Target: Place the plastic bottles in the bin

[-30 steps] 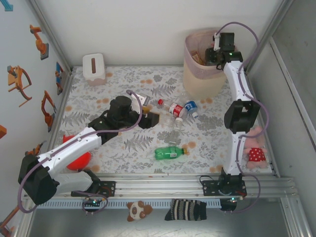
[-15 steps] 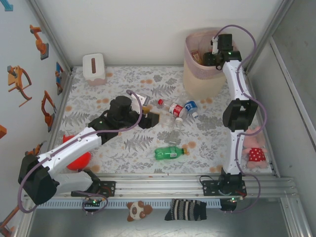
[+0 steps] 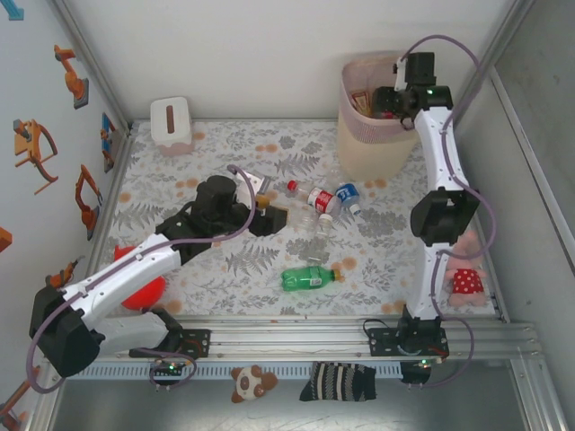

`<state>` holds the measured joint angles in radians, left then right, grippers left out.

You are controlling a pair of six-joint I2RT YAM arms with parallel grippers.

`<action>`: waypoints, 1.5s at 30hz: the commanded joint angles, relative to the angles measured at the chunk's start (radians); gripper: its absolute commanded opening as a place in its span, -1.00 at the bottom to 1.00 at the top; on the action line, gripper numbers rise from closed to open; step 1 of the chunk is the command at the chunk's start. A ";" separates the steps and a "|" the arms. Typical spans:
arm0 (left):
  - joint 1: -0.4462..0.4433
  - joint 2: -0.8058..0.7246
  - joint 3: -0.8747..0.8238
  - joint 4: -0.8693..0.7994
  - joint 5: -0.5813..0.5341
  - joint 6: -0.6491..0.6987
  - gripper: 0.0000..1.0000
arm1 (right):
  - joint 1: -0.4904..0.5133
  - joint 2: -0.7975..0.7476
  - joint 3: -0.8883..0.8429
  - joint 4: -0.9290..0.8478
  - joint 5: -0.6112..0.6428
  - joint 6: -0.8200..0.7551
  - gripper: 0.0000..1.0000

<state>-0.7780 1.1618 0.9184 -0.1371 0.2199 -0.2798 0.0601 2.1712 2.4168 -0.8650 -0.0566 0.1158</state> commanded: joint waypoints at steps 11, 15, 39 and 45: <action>0.003 -0.013 0.022 -0.147 0.038 0.158 0.41 | -0.009 -0.260 -0.081 0.006 -0.069 0.084 0.46; 0.000 0.036 0.079 -0.254 0.085 0.254 0.40 | -0.009 -0.350 -0.162 0.023 -0.085 0.102 0.45; -0.247 0.388 0.207 -0.463 0.031 0.552 0.61 | -0.010 -0.961 -0.882 0.147 -0.007 0.137 0.45; -0.304 0.490 0.243 -0.496 -0.029 0.547 0.72 | -0.009 -1.031 -0.951 0.121 0.000 0.133 0.45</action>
<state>-1.0630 1.6226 1.1255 -0.5873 0.2375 0.2489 0.0589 1.1732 1.4933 -0.7284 -0.0814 0.2470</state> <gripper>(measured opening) 0.856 0.725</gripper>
